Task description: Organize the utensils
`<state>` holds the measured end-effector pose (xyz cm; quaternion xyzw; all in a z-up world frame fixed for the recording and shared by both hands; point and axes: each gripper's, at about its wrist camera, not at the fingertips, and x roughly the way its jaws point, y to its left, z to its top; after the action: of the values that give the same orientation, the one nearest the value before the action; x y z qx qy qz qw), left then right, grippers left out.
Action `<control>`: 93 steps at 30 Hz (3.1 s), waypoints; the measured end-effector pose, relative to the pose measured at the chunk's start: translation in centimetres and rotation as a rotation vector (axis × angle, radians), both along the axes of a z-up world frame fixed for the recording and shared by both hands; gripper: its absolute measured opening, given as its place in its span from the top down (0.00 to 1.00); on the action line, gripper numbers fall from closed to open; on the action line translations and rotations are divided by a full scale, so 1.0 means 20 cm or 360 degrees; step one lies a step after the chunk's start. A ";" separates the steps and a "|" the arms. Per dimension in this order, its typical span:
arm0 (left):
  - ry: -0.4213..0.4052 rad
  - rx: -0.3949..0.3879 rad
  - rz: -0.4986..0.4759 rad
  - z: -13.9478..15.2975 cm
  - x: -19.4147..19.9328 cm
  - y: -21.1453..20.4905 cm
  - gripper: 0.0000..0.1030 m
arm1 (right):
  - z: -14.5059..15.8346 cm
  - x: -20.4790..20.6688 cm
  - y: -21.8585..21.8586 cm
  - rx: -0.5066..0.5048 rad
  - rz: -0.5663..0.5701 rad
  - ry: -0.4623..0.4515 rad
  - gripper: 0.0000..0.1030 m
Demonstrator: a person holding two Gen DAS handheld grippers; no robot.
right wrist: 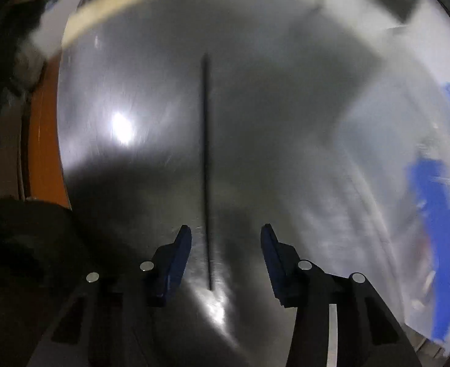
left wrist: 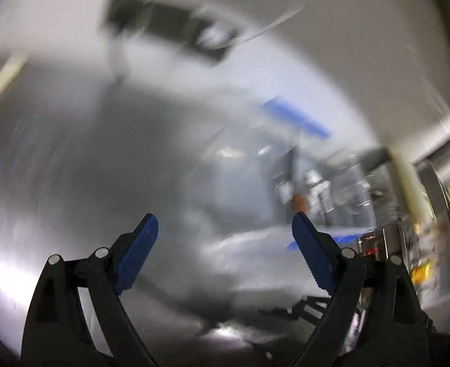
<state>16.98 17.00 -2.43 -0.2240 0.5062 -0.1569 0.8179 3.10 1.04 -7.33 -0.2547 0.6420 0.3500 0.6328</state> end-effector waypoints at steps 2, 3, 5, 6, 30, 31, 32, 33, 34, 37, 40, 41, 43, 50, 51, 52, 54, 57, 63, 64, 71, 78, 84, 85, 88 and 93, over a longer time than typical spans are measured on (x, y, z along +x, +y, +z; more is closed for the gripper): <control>0.0151 -0.0057 0.0086 -0.16 -0.08 0.11 0.17 | -0.07 0.01 0.04 -0.0077 -0.0007 -0.0007 0.54; 0.0199 -0.0088 0.0119 -0.22 -0.13 0.13 0.17 | -0.08 0.02 0.07 -0.0084 -0.0010 0.0017 0.54; 0.0268 -0.0140 0.0173 -0.29 -0.20 0.21 0.17 | -0.12 0.04 0.10 -0.0090 -0.0012 0.0054 0.54; 0.0307 -0.0182 0.0208 -0.33 -0.25 0.24 0.17 | -0.14 0.05 0.12 -0.0113 0.0006 0.0070 0.58; 0.0804 -0.0652 0.0174 -0.79 -0.48 -0.07 0.79 | -0.17 0.25 -0.16 0.0510 -0.0659 0.0955 0.94; 0.0820 -0.0646 0.0191 -0.80 -0.49 -0.07 0.88 | -0.15 0.22 -0.15 0.0526 -0.0664 0.0965 0.94; 0.0826 -0.0636 0.0216 -0.81 -0.50 -0.07 0.93 | -0.08 0.16 -0.12 0.0534 -0.0668 0.0969 0.94; 0.0824 -0.0646 0.0230 -0.81 -0.51 -0.06 0.93 | -0.05 0.16 -0.12 0.0545 -0.0674 0.0972 0.94; 0.0819 -0.0656 0.0244 -0.81 -0.52 -0.06 0.93 | -0.03 0.16 -0.13 0.0554 -0.0676 0.0970 0.94; 0.0688 -0.0680 0.0237 -0.69 -0.51 -0.07 0.94 | 0.04 0.16 -0.13 0.0600 -0.0672 0.0934 0.94; 0.0468 -0.0691 0.0117 -0.45 -0.48 -0.08 0.95 | 0.22 0.20 -0.17 0.0710 -0.0641 0.0842 0.94; 0.0380 -0.0653 0.0055 -0.34 -0.45 -0.11 0.95 | 0.32 0.24 -0.19 0.0774 -0.0629 0.0774 0.94; 0.0166 -0.0529 -0.0125 -0.07 -0.31 -0.21 0.95 | 0.45 0.32 -0.23 0.0846 -0.0637 0.0641 0.94; -0.0093 -0.0307 -0.0542 0.39 0.44 -0.76 0.95 | 0.80 0.81 -0.58 0.0831 -0.0900 0.0006 0.94; -0.0077 -0.0290 -0.0574 0.39 0.52 -0.82 0.95 | 0.81 0.91 -0.64 0.0779 -0.0967 -0.0079 0.94; -0.0041 -0.0267 -0.0594 0.37 0.63 -0.89 0.95 | 0.80 1.00 -0.68 0.0728 -0.1006 -0.0125 0.94; 0.0039 -0.0196 -0.0636 0.30 0.78 -1.03 0.95 | 0.74 1.12 -0.74 0.0690 -0.1084 -0.0126 0.94; 0.0204 -0.0076 -0.0687 0.08 0.95 -1.19 0.95 | 0.53 1.24 -0.81 0.0620 -0.1207 -0.0074 0.94; 0.0508 0.0022 -0.0747 -0.38 1.01 -1.32 0.95 | 0.13 1.32 -0.89 0.0560 -0.1343 0.0192 0.94; 0.0544 0.0024 -0.0749 -0.43 1.01 -1.32 0.95 | 0.09 1.34 -0.90 0.0530 -0.1356 0.0223 0.94; 0.0568 0.0171 -0.0674 -0.47 1.00 -1.24 0.95 | -0.01 1.36 -0.91 0.0348 -0.1372 0.0264 0.93; -0.0116 0.0241 -0.0457 0.10 0.75 -1.02 0.91 | 0.57 1.03 -0.87 0.0233 -0.1278 -0.0583 0.55; -0.0706 0.0596 -0.0123 0.56 0.17 -0.85 0.08 | 0.86 0.66 -0.89 0.0131 -0.1412 -0.1146 0.27; -0.0722 0.0655 -0.0098 0.58 0.11 -0.83 0.08 | 0.87 0.61 -0.91 0.0125 -0.1427 -0.1173 0.24; -0.0707 0.0743 -0.0004 0.59 -0.06 -0.80 0.08 | 0.91 0.49 -0.93 0.0121 -0.1452 -0.1224 0.13; -0.0658 0.0830 0.0092 0.52 -0.28 -0.79 0.07 | 0.96 0.27 -0.91 0.0045 -0.1427 -0.1265 0.05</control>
<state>11.42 1.14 8.05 0.0151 0.3461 -0.0410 0.9372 8.48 -17.24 11.92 -0.0619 0.3962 -0.0648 0.9138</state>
